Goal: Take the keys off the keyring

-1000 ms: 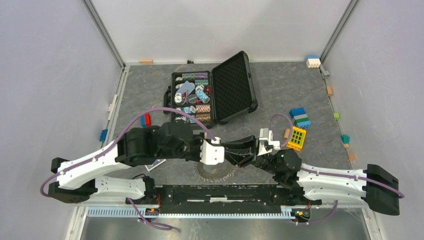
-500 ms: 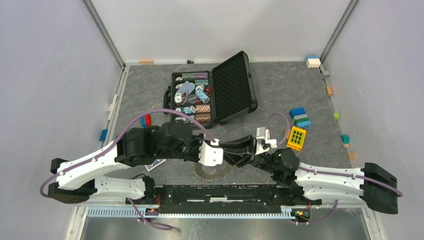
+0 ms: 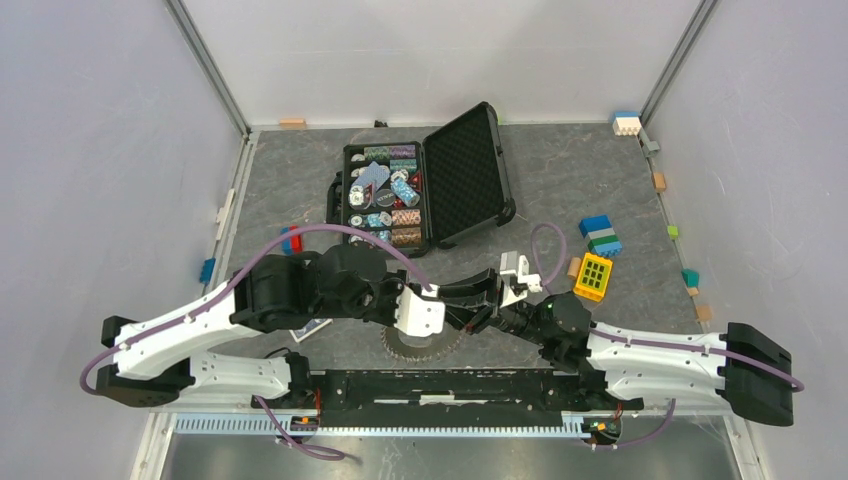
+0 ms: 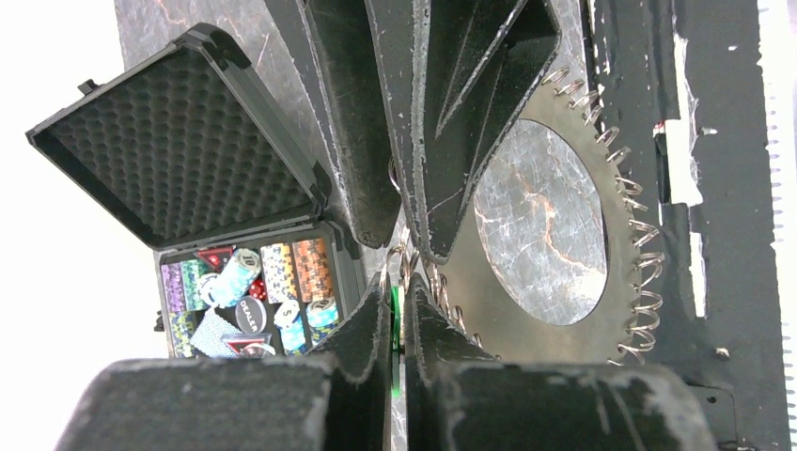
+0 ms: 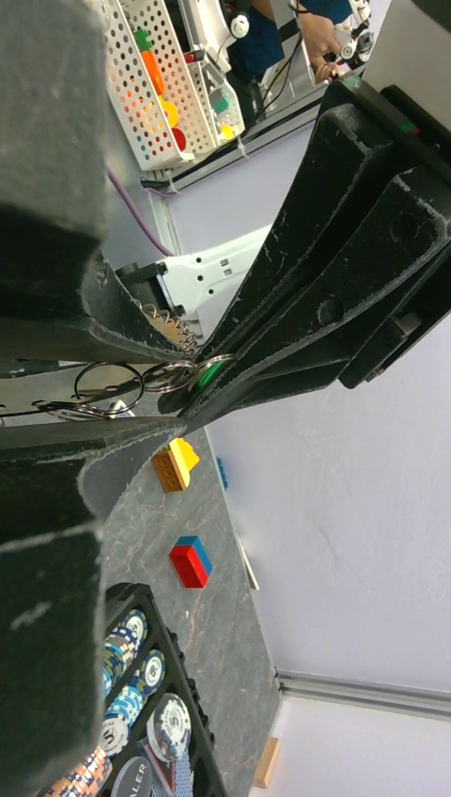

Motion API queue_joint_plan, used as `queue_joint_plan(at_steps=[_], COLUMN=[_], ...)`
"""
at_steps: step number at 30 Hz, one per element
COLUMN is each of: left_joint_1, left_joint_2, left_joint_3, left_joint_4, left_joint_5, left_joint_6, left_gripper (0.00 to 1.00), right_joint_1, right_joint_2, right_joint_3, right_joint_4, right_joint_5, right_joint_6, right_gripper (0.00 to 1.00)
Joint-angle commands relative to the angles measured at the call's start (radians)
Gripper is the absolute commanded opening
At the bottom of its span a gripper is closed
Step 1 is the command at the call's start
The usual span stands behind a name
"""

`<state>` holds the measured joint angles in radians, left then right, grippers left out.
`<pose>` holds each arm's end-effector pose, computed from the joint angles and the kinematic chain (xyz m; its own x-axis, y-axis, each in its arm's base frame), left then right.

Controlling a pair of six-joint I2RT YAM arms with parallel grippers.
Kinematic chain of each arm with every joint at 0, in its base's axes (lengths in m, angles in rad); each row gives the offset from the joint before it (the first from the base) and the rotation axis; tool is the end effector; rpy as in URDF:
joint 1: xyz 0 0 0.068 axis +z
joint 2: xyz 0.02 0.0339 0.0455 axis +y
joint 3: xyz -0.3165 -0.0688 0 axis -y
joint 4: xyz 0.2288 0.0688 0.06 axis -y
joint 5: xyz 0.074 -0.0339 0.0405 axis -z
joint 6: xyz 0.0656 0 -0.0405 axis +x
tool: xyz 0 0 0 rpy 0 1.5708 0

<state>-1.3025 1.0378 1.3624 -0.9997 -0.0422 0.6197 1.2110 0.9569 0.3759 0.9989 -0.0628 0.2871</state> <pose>0.0466 -0.1592 0.4287 0.4196 0.6628 -0.6202 0.8733 -0.1085 0.4749 0.0628 0.1787 0.3534 -0.1332 0.4486 -0.8837 -0.9557 0.1780 0.2344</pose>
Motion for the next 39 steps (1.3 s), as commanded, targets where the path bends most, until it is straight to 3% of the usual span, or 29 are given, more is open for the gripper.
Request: queue_joint_plan(at_steps=[1, 19, 25, 28, 33, 39], left_joint_1=[-0.023, -0.037, -0.039, -0.04, -0.04, -0.039], left_joint_2=[0.024, 0.104, 0.098, 0.087, 0.073, 0.056], left_joint_3=[0.037, 0.092, 0.085, 0.083, 0.079, 0.058], left_joint_4=[0.028, -0.041, -0.039, -0.04, -0.036, -0.016], left_joint_5=[0.107, 0.096, 0.06, 0.046, 0.022, 0.003], left_joint_6=[0.056, 0.097, 0.102, 0.099, 0.092, 0.089], left_gripper=[0.02, 0.02, 0.02, 0.02, 0.02, 0.02], right_joint_1=[-0.019, -0.019, -0.019, -0.019, -0.019, -0.019], right_joint_2=[0.015, 0.018, 0.0, -0.021, -0.06, -0.089], right_joint_3=[0.078, 0.116, 0.101, 0.082, 0.052, 0.036], right_joint_4=[-0.01, -0.081, -0.083, -0.076, -0.071, -0.075], right_joint_5=[0.071, 0.066, 0.065, 0.042, 0.012, -0.059], right_joint_6=[-0.01, -0.024, -0.041, -0.065, -0.104, -0.15], right_gripper=[0.1, 0.1, 0.15, 0.27, 0.57, 0.7])
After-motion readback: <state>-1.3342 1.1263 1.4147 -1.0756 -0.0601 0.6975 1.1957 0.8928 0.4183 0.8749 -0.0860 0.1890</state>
